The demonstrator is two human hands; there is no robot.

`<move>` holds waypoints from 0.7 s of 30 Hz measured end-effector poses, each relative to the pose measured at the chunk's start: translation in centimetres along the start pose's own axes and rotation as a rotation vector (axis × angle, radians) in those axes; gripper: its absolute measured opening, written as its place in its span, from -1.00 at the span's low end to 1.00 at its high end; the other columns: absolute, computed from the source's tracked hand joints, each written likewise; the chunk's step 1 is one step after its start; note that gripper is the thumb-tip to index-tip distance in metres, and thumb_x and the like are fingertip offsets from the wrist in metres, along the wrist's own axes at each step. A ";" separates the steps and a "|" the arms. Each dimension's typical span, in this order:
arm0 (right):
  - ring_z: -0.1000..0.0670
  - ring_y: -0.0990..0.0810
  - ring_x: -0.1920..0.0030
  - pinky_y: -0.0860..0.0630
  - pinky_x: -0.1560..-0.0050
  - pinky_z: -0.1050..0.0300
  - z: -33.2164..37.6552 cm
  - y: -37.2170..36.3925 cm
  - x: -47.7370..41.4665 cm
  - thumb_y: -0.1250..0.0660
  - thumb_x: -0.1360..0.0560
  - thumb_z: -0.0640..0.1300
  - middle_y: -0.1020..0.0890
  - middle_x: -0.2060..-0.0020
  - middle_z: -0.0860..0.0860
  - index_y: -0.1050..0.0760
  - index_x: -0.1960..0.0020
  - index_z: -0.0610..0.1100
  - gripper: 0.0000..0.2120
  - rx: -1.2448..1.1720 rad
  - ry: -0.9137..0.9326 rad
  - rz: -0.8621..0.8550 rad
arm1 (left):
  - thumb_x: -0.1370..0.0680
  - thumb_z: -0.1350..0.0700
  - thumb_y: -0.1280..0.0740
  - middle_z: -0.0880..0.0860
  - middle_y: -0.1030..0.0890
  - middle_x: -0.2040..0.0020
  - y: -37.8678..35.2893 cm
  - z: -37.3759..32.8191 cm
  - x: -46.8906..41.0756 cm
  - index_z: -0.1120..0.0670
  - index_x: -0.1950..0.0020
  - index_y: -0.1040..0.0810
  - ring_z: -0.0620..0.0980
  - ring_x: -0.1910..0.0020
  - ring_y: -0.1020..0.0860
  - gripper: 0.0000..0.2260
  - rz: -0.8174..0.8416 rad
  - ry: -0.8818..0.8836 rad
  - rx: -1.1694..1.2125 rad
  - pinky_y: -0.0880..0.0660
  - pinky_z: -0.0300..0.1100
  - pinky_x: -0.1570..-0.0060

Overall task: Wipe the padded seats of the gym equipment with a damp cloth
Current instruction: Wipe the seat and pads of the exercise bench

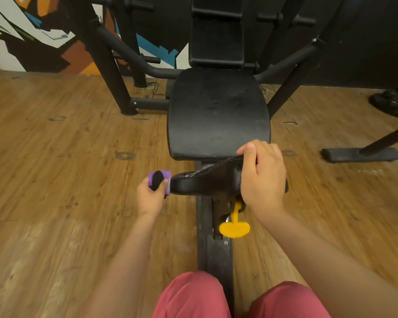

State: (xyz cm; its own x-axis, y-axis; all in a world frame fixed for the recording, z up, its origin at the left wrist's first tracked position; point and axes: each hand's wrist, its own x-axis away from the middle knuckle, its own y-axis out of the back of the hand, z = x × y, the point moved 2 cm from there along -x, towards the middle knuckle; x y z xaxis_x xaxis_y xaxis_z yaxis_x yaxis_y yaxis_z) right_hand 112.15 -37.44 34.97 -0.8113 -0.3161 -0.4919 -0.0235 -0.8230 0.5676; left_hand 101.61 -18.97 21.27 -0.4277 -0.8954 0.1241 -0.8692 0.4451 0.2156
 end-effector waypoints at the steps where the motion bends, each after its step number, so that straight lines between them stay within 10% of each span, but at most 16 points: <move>1: 0.13 -0.39 0.11 -0.26 0.18 0.38 0.0 0.0 0.0 0.13 -0.55 0.09 -0.55 0.23 0.04 -0.54 0.13 -0.13 -0.48 -0.001 0.005 -0.001 | -0.53 0.23 -0.38 0.11 -0.59 0.11 0.1 0.3 -0.4 0.22 -0.07 -0.55 0.07 0.11 -0.56 -0.86 0.031 0.030 0.047 -0.48 -0.35 0.27; 9: 0.12 -0.38 0.14 -0.23 0.18 0.28 0.1 0.0 0.0 0.10 -0.56 0.04 -0.53 0.25 0.04 -0.53 0.15 -0.15 -0.53 0.010 0.033 -0.006 | -0.54 0.22 -0.38 0.02 -0.59 0.18 0.5 0.5 -0.1 0.15 -0.03 -0.56 -0.12 0.24 -0.52 -0.91 0.163 -0.046 0.116 -0.44 -0.40 0.39; 15: 0.08 -0.41 0.13 -0.32 0.16 0.23 0.3 0.0 0.1 0.06 -0.57 0.03 -0.52 0.24 0.06 -0.53 0.13 -0.13 -0.57 0.057 0.037 -0.010 | -0.57 0.20 -0.33 0.16 -0.61 -0.05 -0.7 3.5 -3.8 0.16 -0.18 -0.52 0.04 0.01 -0.57 -0.81 0.199 0.147 0.134 -0.48 -0.19 0.02; 21: 0.03 -0.41 0.13 -0.29 0.16 0.19 0.0 0.0 0.0 0.02 -0.57 0.03 -0.52 0.26 0.05 -0.50 0.16 -0.12 -0.61 0.075 0.062 0.013 | -0.57 0.23 -0.34 0.19 -0.63 -0.04 -1.5 5.1 -4.9 0.20 -0.20 -0.55 0.11 0.01 -0.58 -0.78 0.277 0.211 0.179 -0.51 -0.13 0.06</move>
State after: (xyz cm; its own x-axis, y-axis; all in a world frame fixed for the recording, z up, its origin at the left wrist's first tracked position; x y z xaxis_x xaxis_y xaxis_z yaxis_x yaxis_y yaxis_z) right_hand 112.16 -37.44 35.04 -0.7743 -0.3572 -0.5224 -0.0582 -0.7819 0.6207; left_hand 103.69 -15.33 15.44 -0.6084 -0.7103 0.3541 -0.7652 0.6434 -0.0242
